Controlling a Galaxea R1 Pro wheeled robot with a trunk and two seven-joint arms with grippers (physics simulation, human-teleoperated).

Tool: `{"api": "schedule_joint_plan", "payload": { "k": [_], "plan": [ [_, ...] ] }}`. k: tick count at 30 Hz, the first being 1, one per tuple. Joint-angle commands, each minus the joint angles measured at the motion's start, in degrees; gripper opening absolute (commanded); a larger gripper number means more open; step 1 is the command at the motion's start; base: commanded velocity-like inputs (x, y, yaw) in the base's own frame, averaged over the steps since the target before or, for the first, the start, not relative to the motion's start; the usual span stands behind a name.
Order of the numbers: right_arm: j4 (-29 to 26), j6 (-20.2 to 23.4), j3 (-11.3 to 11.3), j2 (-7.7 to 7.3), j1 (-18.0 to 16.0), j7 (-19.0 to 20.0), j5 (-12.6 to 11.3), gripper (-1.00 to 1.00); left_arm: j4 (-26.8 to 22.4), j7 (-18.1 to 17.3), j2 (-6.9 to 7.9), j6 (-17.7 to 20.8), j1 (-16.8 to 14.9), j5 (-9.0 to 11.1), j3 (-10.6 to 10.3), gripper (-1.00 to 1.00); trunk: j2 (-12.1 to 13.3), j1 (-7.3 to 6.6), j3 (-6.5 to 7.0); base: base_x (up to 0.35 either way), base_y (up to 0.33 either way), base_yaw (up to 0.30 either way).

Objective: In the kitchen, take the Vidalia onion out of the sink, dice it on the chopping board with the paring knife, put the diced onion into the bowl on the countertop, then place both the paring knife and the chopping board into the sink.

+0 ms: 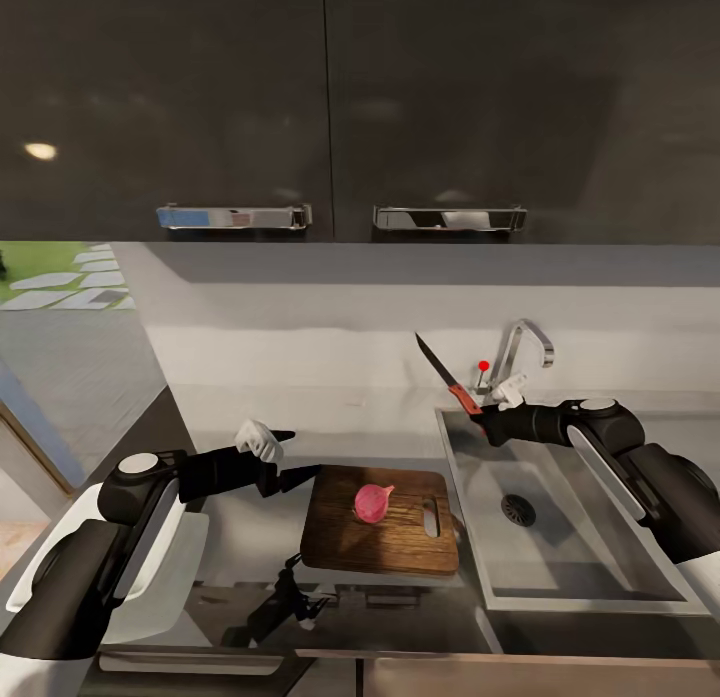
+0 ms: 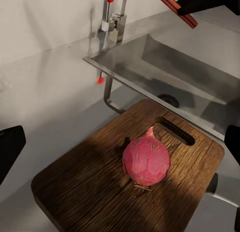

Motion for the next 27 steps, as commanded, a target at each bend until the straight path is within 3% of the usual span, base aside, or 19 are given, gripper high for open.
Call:
{"api": "schedule_joint_plan", "payload": {
  "k": [1,10,21,27],
  "plan": [
    [0.0,0.3,0.1,-0.04,-0.1,0.0,-0.2,-1.00,0.0,0.1,0.04,0.5,-0.1,0.5,-0.1,1.00,-0.1,0.04,-0.13,0.000,0.000,0.000],
    [0.0,0.3,0.1,-0.04,-0.1,0.1,-0.2,-1.00,0.0,0.1,0.04,0.5,-0.1,0.5,-0.1,1.00,-0.1,0.04,-0.13,0.000,0.000,-0.006],
    [0.0,0.3,0.1,0.00,-0.1,0.2,-0.2,-1.00,0.0,0.1,0.04,0.4,0.0,0.5,-0.1,1.00,-0.1,0.04,-0.13,0.000,0.004,-0.153],
    [0.0,0.3,0.1,0.02,-0.1,0.1,-0.2,-1.00,0.0,0.1,0.04,0.4,-0.1,0.5,-0.1,1.00,-0.1,0.04,-0.13,0.000,0.182,-0.017]
  ]
}}
